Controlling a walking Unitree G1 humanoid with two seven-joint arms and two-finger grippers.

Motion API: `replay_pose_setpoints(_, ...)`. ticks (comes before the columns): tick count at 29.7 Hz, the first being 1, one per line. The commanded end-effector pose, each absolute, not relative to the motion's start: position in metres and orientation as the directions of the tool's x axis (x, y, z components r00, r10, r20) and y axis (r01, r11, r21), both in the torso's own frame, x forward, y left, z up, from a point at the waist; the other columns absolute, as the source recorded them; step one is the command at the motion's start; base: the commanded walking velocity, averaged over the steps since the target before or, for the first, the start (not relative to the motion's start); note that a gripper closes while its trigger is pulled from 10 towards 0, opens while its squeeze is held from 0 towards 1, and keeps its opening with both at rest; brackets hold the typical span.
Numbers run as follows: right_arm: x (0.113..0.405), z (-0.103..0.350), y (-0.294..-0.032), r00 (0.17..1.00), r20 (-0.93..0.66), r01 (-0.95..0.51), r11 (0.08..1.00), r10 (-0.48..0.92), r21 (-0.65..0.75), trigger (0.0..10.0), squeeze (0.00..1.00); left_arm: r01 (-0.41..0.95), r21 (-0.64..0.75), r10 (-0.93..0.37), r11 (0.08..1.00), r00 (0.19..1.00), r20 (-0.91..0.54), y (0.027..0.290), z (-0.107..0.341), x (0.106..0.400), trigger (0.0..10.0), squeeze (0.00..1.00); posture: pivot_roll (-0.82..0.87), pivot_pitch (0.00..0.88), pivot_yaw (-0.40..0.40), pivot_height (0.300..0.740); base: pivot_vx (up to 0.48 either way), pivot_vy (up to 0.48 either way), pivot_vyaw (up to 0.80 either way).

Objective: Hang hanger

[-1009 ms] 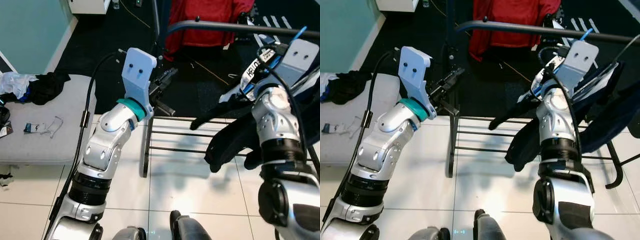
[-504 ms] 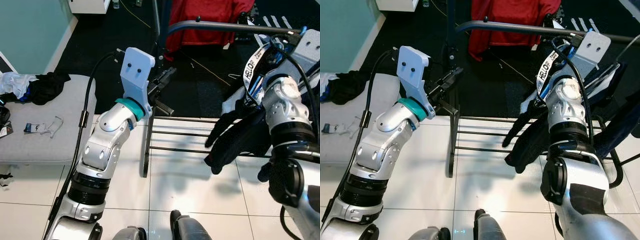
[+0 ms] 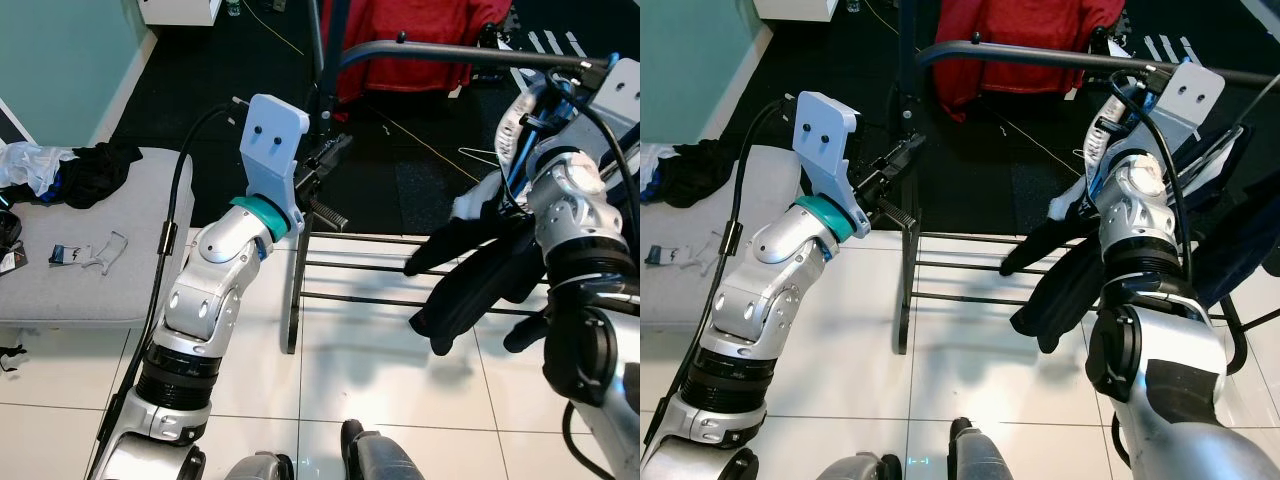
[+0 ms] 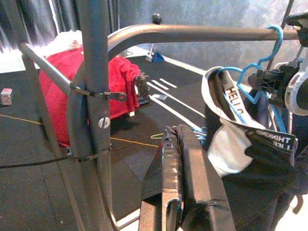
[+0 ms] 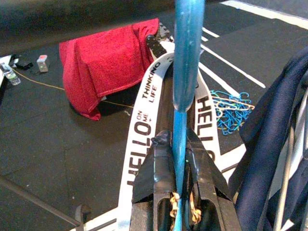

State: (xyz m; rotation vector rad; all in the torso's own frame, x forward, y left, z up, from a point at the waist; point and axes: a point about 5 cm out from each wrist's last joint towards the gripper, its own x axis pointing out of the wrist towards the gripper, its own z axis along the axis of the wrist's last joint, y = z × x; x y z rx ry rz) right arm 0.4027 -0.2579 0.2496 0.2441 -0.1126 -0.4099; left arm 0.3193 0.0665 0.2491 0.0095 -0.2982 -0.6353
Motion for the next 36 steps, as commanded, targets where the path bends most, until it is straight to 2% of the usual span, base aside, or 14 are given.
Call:
replay_pose_setpoints(1, 0.402, 0.252, -0.260, 0.914, 0.072, 0.374, 0.898, -0.400, 0.233, 0.0, 0.00, 0.588, 0.102, -0.592, 0.802, 0.760, 0.268, 0.065, 0.249, 0.319, 10.0, 0.00, -0.10, 0.109, 0.053, 0.740, 0.000, 0.000, 0.00)
replay_pose_setpoints(10, 0.389, 0.276, -0.257, 0.933, 0.182, 0.286, 0.947, -0.310, 0.145, 0.0, 0.00, 0.586, 0.102, -0.588, 0.804, 0.756, 0.289, 0.069, 0.256, 0.319, 10.0, 0.00, -0.12, 0.123, 0.049, 0.740, 0.000, 0.000, 0.00)
replay_pose_setpoints(11, 0.379, 0.276, -0.254, 0.937, 0.195, 0.274, 0.956, -0.289, 0.103, 6.6, 0.00, 0.593, 0.090, -0.590, 0.800, 0.749, 0.302, 0.073, 0.261, 0.318, 10.0, 0.00, -0.13, 0.129, 0.048, 0.740, 0.000, 0.000, 0.00)
replay_pose_setpoints(13, 0.379, 0.276, -0.254, 0.937, 0.195, 0.274, 0.956, -0.289, 0.103, 6.6, 0.00, 0.593, 0.090, -0.590, 0.800, 0.749, 0.302, 0.073, 0.261, 0.318, 10.0, 0.00, -0.13, 0.129, 0.048, 0.740, 0.000, 0.000, 0.00)
replay_pose_setpoints(14, 0.368, 0.274, -0.250, 0.936, 0.202, 0.276, 0.958, -0.287, 0.085, 10.0, 0.00, 0.601, 0.078, -0.592, 0.795, 0.743, 0.312, 0.078, 0.265, 0.317, 10.0, 0.00, -0.14, 0.135, 0.049, 0.740, 0.000, 0.000, 0.00)
replay_pose_setpoints(21, 0.322, 0.249, -0.224, 0.926, 0.192, 0.305, 0.944, -0.324, 0.126, 10.0, 0.00, 0.606, 0.105, -0.607, 0.789, 0.740, 0.291, 0.097, 0.267, 0.317, 10.0, 0.00, -0.15, 0.148, 0.071, 0.740, 0.000, 0.000, 0.00)
replay_pose_setpoints(26, 0.311, 0.236, -0.214, 0.938, 0.160, 0.290, 0.950, -0.306, 0.115, 10.0, 0.00, 0.608, 0.102, -0.609, 0.788, 0.742, 0.281, 0.098, 0.266, 0.318, 10.0, 0.00, -0.16, 0.150, 0.072, 0.740, 0.000, 0.000, 0.00)
replay_pose_setpoints(28, 0.302, 0.225, -0.213, 0.968, 0.109, 0.226, 0.974, -0.228, 0.030, 10.0, 0.00, 0.630, 0.121, -0.636, 0.767, 0.723, 0.269, 0.097, 0.264, 0.317, 10.0, 0.00, -0.16, 0.151, 0.070, 0.740, 0.000, 0.000, 0.00)
replay_pose_setpoints(30, 0.302, 0.225, -0.213, 0.968, 0.109, 0.226, 0.974, -0.228, 0.030, 10.0, 0.00, 0.630, 0.121, -0.636, 0.767, 0.723, 0.269, 0.097, 0.264, 0.317, 10.0, 0.00, -0.16, 0.151, 0.070, 0.740, 0.000, 0.000, 0.00)
replay_pose_setpoints(32, 0.291, 0.220, -0.212, 0.998, 0.055, 0.033, 0.987, -0.025, -0.160, 10.0, 0.00, 0.659, 0.192, -0.686, 0.727, 0.690, 0.230, 0.102, 0.260, 0.313, 10.0, 0.00, -0.16, 0.151, 0.069, 0.740, 0.000, 0.000, 0.00)
replay_pose_setpoints(33, 0.285, 0.220, -0.215, 0.993, 0.019, -0.104, 0.951, 0.114, -0.290, 10.0, 0.00, 0.664, 0.241, -0.705, 0.708, 0.682, 0.195, 0.110, 0.255, 0.310, 10.0, 0.00, -0.16, 0.149, 0.067, 0.740, 0.000, 0.000, 0.00)
replay_pose_setpoints(34, 0.285, 0.220, -0.215, 0.993, 0.019, -0.104, 0.951, 0.114, -0.290, 10.0, 0.00, 0.664, 0.241, -0.705, 0.708, 0.682, 0.195, 0.110, 0.255, 0.310, 10.0, 0.00, -0.16, 0.149, 0.067, 0.740, 0.000, 0.000, 0.00)
replay_pose_setpoints(35, 0.278, 0.221, -0.218, 0.977, -0.037, -0.209, 0.904, 0.211, -0.372, 10.0, 0.00, 0.666, 0.282, -0.718, 0.690, 0.678, 0.157, 0.117, 0.251, 0.308, 10.0, 0.00, -0.16, 0.149, 0.067, 0.740, 0.000, 0.000, 0.00)
replay_pose_setpoints(36, 0.278, 0.221, -0.218, 0.977, -0.037, -0.209, 0.904, 0.211, -0.372, 10.0, 0.00, 0.666, 0.282, -0.718, 0.690, 0.678, 0.157, 0.117, 0.251, 0.308, 10.0, 0.00, -0.16, 0.149, 0.067, 0.740, 0.000, 0.000, 0.00)
